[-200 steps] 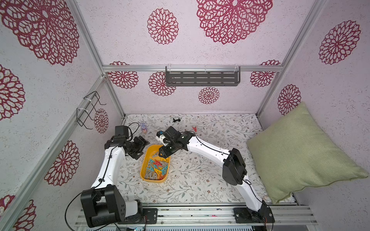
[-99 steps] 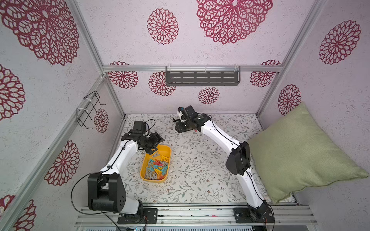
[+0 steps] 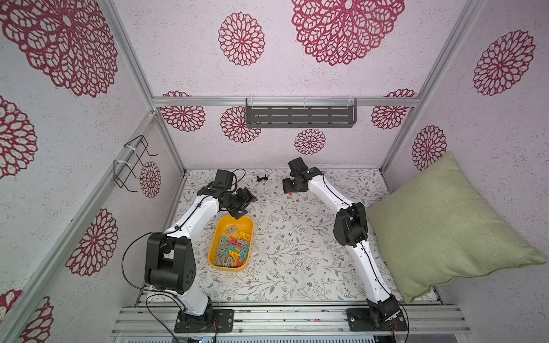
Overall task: Put the clothespins into the storage box
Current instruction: Pick up the clothespin from the center of the board.
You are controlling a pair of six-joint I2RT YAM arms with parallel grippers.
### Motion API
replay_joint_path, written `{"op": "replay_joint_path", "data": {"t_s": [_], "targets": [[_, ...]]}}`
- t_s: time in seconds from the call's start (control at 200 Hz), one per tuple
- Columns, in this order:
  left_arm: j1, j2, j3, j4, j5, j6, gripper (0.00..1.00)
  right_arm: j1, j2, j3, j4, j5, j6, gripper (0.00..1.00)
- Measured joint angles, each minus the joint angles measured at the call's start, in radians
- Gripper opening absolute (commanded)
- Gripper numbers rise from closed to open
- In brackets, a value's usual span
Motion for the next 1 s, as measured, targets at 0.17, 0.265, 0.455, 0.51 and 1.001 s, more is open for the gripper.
{"op": "replay_joint_path", "data": {"t_s": [0.17,0.265,0.455,0.51,1.001], "targets": [[-0.004,0.029,0.023,-0.002,0.000,-0.006,0.76,-0.013,0.064,0.003,-0.002,0.017,-0.026,0.66],[-0.005,0.041,0.040,-0.011,0.000,-0.008,0.76,-0.019,0.087,0.015,-0.001,0.018,-0.042,0.60],[-0.005,0.061,0.070,-0.026,0.000,-0.008,0.76,-0.028,0.126,0.068,0.025,0.021,-0.063,0.53],[-0.005,0.065,0.072,-0.027,0.000,-0.008,0.76,-0.029,0.132,0.073,0.032,0.021,-0.068,0.51],[-0.016,0.069,0.072,-0.053,-0.016,-0.013,0.76,-0.042,0.157,0.097,0.082,-0.017,-0.066,0.14]]}}
